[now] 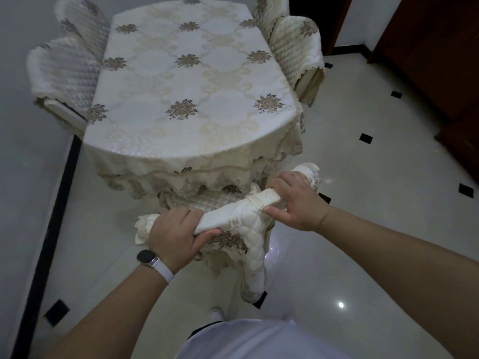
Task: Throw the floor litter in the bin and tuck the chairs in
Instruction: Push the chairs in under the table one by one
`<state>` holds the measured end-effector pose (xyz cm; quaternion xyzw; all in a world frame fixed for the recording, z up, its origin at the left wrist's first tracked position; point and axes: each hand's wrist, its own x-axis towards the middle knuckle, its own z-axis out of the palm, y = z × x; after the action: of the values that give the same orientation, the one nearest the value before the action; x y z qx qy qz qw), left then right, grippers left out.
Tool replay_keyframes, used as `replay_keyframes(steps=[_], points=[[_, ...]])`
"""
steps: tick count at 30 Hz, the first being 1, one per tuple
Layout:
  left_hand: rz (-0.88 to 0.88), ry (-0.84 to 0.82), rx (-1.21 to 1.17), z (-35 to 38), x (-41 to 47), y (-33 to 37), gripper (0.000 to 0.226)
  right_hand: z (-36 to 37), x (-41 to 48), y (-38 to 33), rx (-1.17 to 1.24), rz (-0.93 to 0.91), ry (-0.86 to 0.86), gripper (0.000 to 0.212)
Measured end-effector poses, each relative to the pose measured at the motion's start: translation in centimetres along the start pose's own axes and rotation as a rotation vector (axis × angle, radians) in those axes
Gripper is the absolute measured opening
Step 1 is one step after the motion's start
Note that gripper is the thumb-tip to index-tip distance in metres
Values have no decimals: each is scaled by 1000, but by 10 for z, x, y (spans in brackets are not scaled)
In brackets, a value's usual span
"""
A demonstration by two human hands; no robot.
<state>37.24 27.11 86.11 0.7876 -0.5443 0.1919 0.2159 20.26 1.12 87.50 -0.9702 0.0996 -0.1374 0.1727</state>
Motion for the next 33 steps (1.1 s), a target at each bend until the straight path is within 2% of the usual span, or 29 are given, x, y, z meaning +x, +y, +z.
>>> replay_keyframes(steps=[7, 14, 18, 25, 33], points=[[22, -35, -43, 8, 6, -18, 66, 6, 8, -3, 27, 33, -76, 68], [61, -103, -72, 16, -4, -51, 68, 29, 13, -18, -31, 25, -37, 67], [81, -110, -69, 14, -10, -61, 68, 42, 10, -27, -37, 14, 45, 69], [106, -142, -78, 12, -25, -71, 62, 56, -1, -42, -32, 21, 60, 69], [190, -306, -76, 10, -52, -71, 61, 68, -26, -54, -50, 56, -77, 67]])
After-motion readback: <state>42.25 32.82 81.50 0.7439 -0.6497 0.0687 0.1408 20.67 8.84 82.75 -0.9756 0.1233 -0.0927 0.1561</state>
